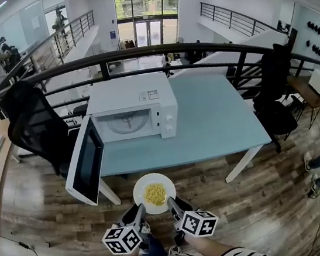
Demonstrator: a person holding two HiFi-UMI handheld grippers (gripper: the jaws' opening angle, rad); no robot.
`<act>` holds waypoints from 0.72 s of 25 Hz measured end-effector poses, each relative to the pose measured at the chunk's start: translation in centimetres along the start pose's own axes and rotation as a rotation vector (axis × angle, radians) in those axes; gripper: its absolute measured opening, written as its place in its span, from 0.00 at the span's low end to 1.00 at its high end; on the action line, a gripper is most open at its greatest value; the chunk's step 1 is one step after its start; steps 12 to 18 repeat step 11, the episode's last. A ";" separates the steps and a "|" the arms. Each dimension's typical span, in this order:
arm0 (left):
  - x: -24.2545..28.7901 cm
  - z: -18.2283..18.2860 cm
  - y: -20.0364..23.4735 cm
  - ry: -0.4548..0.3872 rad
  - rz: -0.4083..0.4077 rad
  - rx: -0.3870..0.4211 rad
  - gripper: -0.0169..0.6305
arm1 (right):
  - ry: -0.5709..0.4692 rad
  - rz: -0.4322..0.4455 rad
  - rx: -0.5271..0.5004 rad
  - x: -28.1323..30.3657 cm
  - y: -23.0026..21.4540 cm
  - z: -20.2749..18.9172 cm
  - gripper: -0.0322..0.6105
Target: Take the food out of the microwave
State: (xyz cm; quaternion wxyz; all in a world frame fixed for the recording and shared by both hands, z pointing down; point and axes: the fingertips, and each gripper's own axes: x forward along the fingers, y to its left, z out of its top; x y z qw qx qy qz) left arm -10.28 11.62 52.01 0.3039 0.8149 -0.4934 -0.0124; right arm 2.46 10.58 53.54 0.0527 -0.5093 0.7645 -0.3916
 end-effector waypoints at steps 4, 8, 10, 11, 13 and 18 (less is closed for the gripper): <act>-0.2 -0.2 0.2 0.000 0.006 -0.007 0.16 | 0.003 0.002 0.000 0.0 0.1 -0.2 0.18; 0.0 -0.4 0.5 0.002 0.011 -0.014 0.16 | 0.009 -0.001 0.004 0.3 -0.1 -0.4 0.18; 0.0 -0.4 0.6 0.003 0.012 -0.017 0.16 | 0.009 -0.003 0.007 0.3 -0.2 -0.4 0.18; 0.1 -0.4 0.6 0.004 0.011 -0.017 0.16 | 0.010 -0.004 0.009 0.4 -0.2 -0.4 0.18; 0.1 -0.4 0.6 0.004 0.011 -0.017 0.16 | 0.010 -0.004 0.009 0.4 -0.2 -0.4 0.18; 0.1 -0.4 0.6 0.004 0.011 -0.017 0.16 | 0.010 -0.004 0.009 0.4 -0.2 -0.4 0.18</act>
